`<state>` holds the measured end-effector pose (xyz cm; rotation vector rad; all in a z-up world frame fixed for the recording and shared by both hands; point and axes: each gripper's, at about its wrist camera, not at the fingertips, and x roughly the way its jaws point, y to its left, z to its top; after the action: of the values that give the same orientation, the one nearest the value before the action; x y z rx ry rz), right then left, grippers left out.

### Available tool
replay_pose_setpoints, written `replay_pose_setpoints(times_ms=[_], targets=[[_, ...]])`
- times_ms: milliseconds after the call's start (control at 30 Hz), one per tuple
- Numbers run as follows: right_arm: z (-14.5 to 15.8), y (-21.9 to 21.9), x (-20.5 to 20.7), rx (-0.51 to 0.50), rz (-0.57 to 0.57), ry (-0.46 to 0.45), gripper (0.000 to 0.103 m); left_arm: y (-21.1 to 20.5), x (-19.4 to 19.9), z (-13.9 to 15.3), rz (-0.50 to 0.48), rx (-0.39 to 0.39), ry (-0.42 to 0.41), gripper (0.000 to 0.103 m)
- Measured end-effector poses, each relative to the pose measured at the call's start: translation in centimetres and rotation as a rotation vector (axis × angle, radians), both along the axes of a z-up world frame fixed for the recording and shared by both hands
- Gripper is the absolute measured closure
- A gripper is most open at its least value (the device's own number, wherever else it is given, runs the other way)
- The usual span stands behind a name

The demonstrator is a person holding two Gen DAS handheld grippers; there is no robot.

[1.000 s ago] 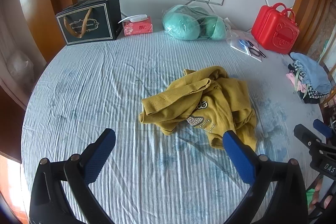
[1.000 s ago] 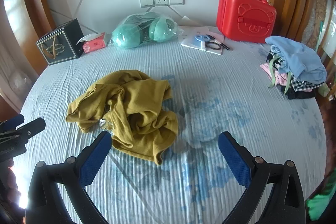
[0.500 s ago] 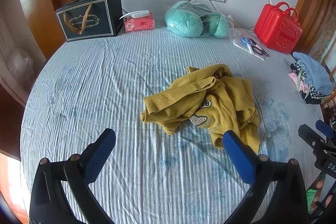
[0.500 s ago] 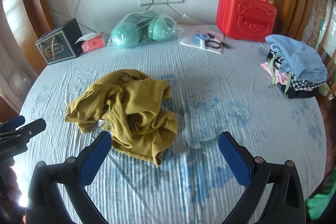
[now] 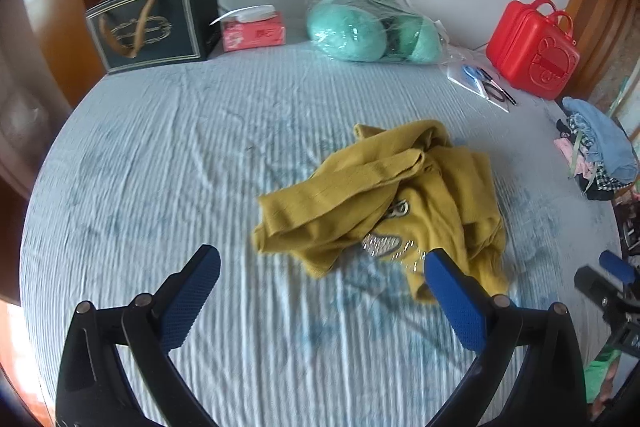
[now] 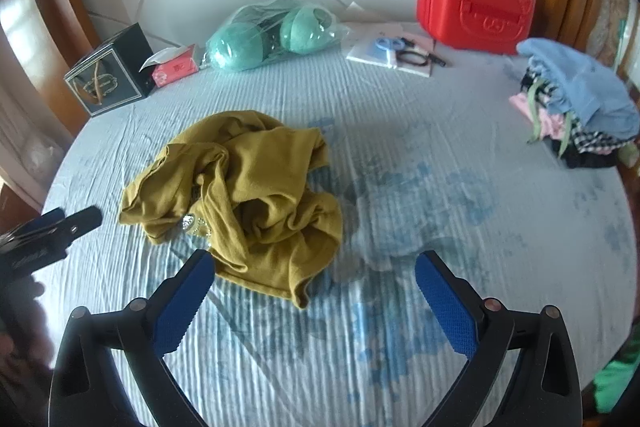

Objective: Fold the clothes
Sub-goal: 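Move both grippers toward the crumpled mustard-yellow shirt, then grasp the shirt with the left gripper while the right gripper grasps another edge and lifts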

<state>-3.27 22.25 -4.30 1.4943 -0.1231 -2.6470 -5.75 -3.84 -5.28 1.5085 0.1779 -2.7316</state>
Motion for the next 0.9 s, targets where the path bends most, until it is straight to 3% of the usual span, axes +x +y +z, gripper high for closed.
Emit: replay_pose_setpoints(times_ms=[100,267,300,333,367,400,433,467,533,567,633,667,700,833,900], targets=[[-1.7,0.3,-0.9,-0.012,-0.002,-0.050,0.027,1.3,-2.3,-1.1,-0.037,-0.030,0.004,0.000],[-5.2,1.0,-2.6,-0.045,-0.019,-0.148,0.028,2.7,-6.3,-4.2,-0.070,-0.064,-0.048,0.001],[-5.9,1.1,-3.0,-0.053,-0.022,-0.168,0.028,2.9,-7.1,-4.9,-0.078,-0.068,-0.063,0.009],[-6.6,1.0,-3.3,-0.059,-0.023,-0.189,0.028,3.0,-7.8,-5.6,-0.089,-0.067,-0.084,0.028],[-7.3,0.9,-3.7,-0.064,-0.023,-0.209,0.028,2.9,-8.4,-6.3,-0.102,-0.063,-0.109,0.039],[-8.0,0.8,-4.1,-0.070,-0.023,-0.229,0.027,2.8,-8.9,-6.9,-0.106,-0.058,-0.134,0.059],[-8.7,0.6,-4.6,-0.073,-0.020,-0.251,0.025,2.3,-9.1,-7.2,-0.100,-0.047,-0.145,0.070],[-9.5,0.3,-5.0,-0.076,-0.016,-0.274,0.020,1.8,-9.1,-7.2,-0.091,-0.032,-0.147,0.072],[-10.8,-0.4,-5.6,-0.066,-0.003,-0.303,0.017,0.9,-9.0,-6.7,-0.072,-0.027,-0.136,0.087],[-11.2,-0.8,-5.7,-0.058,0.008,-0.310,0.017,0.3,-8.9,-6.0,-0.061,-0.030,-0.121,0.088],[-11.7,-1.7,-5.8,-0.033,0.050,-0.313,0.034,-1.1,-8.8,-4.3,-0.037,-0.030,-0.085,0.089],[-11.9,-2.3,-5.8,-0.012,0.076,-0.316,0.078,-1.9,-8.8,-3.4,-0.027,-0.033,-0.066,0.089],[-12.0,-2.6,-6.0,-0.005,0.095,-0.326,0.096,-2.7,-8.9,-2.2,-0.018,-0.042,-0.043,0.089],[-9.1,-1.7,-7.4,-0.022,0.084,-0.244,0.097,-5.5,-9.3,2.5,0.009,-0.074,0.058,0.089],[-6.0,-0.2,-7.9,-0.023,0.042,-0.151,0.097,-6.9,-9.2,5.2,0.034,-0.084,0.118,0.089]])
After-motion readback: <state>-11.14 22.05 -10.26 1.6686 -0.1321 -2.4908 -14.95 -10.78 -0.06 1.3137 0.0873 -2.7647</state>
